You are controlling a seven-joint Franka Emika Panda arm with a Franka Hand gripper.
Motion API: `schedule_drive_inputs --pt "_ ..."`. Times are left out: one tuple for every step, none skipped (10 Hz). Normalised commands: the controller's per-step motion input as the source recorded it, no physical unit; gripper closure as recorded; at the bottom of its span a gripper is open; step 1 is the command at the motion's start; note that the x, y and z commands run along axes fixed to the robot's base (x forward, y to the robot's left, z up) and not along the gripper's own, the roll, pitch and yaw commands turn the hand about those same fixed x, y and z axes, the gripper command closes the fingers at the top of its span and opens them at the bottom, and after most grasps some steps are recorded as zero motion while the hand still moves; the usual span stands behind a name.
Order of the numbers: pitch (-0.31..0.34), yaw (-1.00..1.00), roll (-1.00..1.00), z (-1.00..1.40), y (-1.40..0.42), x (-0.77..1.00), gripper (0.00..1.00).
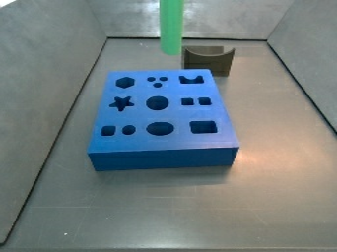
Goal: Insert the oval object.
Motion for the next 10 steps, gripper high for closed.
schedule_drive_inputs --pt "0.0 0.0 0.0 0.0 0.0 -0.09 1.0" --pt "-0.034 -0.44 -0.07 -0.27 -0.19 0.0 1.0" --pt "-0.051 -0.9 -0.05 -0.23 -0.22 0.0 1.0" --pt "-0.034 -0.97 -0.06 -0.26 -0.12 0.0 1.0" --pt "-0.023 -1.0 -0.07 -0.28 -0.05 0.0 1.0" --pt "-0.013 -1.0 -0.06 -0.32 -0.03 0.0 1.0" --pt "-0.007 -1.0 -0.06 -0.35 -0.03 0.0 1.0" --pt "0.0 -1.0 0.0 -0.39 -0.08 0.0 1.0" --pt "0.0 -1.0 0.02 -0.35 -0.09 0.0 1.0" --pt "0.0 -1.0 0.02 -0.35 -0.1 0.0 1.0"
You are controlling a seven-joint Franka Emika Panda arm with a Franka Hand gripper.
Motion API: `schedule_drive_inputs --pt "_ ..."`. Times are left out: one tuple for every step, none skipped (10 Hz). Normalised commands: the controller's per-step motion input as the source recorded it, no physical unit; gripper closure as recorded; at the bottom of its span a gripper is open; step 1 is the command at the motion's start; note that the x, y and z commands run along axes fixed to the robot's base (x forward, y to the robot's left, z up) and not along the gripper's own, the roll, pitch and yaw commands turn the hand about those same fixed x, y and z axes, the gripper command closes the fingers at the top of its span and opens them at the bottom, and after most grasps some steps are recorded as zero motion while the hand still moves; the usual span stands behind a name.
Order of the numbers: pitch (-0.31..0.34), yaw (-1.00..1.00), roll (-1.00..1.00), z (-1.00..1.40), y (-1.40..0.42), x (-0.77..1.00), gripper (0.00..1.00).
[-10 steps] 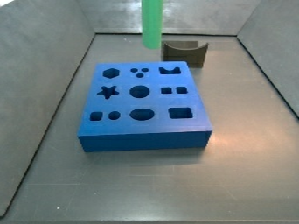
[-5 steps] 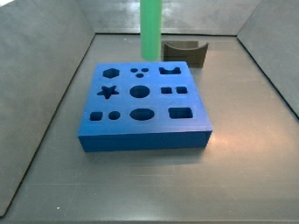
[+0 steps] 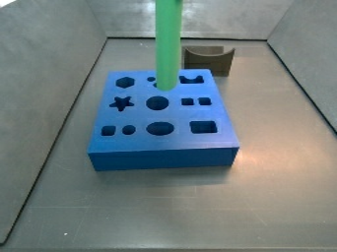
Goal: Insert the oval object.
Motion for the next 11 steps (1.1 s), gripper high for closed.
schedule_drive_inputs --pt "0.0 -1.0 0.02 -0.35 -0.09 0.0 1.0" --pt "0.0 -1.0 0.02 -0.35 -0.09 0.0 1.0" --pt "0.0 -1.0 0.02 -0.36 -0.09 0.0 1.0" --pt "0.0 -1.0 0.02 -0.36 -0.08 0.0 1.0" --pt "0.0 -1.0 0.02 -0.35 -0.08 0.0 1.0" --pt "0.0 -1.0 0.03 -0.33 -0.04 0.0 1.0" --pt "0.0 -1.0 0.03 -0.33 -0.03 0.0 1.0" --pt "0.0 -1.0 0.03 -0.33 -0.03 0.0 1.0" --pt "0.0 -1.0 0.03 -0.33 -0.03 0.0 1.0" --pt "0.0 -1.0 0.03 -0.32 -0.03 0.0 1.0" --pt "0.029 -0.98 0.03 -0.16 -0.13 0.0 1.0"
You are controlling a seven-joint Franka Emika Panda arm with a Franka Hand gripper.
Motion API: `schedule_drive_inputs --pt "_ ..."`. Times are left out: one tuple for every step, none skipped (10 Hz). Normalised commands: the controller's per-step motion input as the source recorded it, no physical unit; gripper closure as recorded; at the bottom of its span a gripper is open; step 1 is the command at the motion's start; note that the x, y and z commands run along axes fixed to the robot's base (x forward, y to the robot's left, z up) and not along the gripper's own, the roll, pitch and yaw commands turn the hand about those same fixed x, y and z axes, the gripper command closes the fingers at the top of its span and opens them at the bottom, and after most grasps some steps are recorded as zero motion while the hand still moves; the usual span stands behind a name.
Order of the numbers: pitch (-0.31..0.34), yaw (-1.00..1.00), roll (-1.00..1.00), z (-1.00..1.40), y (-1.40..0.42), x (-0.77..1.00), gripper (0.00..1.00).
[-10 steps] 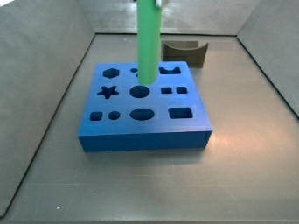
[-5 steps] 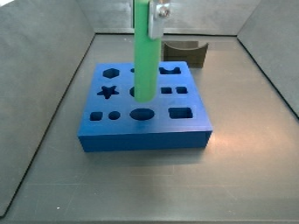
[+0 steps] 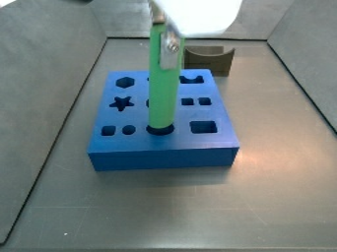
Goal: Insert the oval object.
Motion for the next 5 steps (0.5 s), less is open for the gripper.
schedule_drive_inputs --pt "0.05 -0.93 0.03 -0.08 -0.19 0.0 1.0" --pt "0.056 -0.89 0.03 -0.01 -0.26 0.0 1.0" --pt "0.06 -0.81 0.04 0.0 -0.33 0.0 1.0" --pt "0.066 -0.75 0.03 -0.03 -0.33 0.03 1.0" --pt "0.097 -0.44 0.04 -0.2 -0.09 0.27 1.0"
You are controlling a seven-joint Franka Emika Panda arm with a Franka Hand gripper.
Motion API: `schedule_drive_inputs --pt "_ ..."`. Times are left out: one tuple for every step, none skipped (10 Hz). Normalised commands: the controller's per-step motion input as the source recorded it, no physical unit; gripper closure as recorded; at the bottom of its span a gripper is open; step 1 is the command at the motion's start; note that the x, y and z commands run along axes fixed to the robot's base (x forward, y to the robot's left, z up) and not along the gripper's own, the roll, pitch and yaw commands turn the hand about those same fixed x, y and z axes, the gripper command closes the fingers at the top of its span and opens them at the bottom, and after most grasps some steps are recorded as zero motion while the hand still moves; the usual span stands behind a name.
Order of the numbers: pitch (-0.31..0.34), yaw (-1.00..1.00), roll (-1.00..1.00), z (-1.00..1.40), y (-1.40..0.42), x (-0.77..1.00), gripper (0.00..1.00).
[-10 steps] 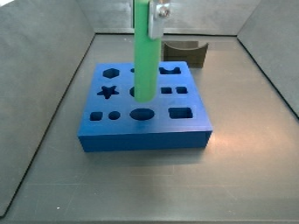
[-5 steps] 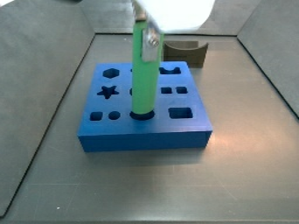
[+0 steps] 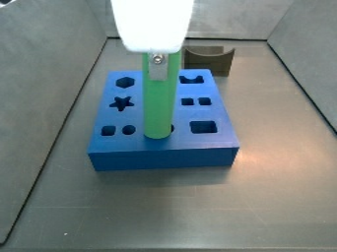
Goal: Insert the oval object.
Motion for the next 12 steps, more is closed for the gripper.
schedule_drive_inputs --pt "0.099 -0.44 0.0 -0.26 0.0 0.25 1.0" --pt "0.097 -0.22 0.02 -0.17 0.09 0.0 1.0" --pt "0.021 -0.14 0.02 -0.21 0.17 -0.04 1.0" --pt "0.01 -0.2 0.0 -0.23 0.2 -0.13 1.0" --pt "0.003 -0.24 -0.04 -0.23 0.19 -0.21 1.0" --pt "0.0 -0.23 -0.06 -0.23 0.18 -0.19 1.0" --pt "0.0 -0.17 -0.07 -0.26 0.12 -0.17 1.0" --pt "0.0 -0.15 -0.08 -0.29 0.07 -0.09 1.0" --pt "0.0 -0.2 -0.09 -0.35 0.0 0.0 1.0" --pt "0.0 -0.06 -0.09 -0.32 0.0 0.0 1.0" --pt "0.0 0.0 -0.1 -0.25 -0.1 0.05 1.0" --pt "0.0 0.0 -0.1 -0.26 -0.1 0.09 1.0"
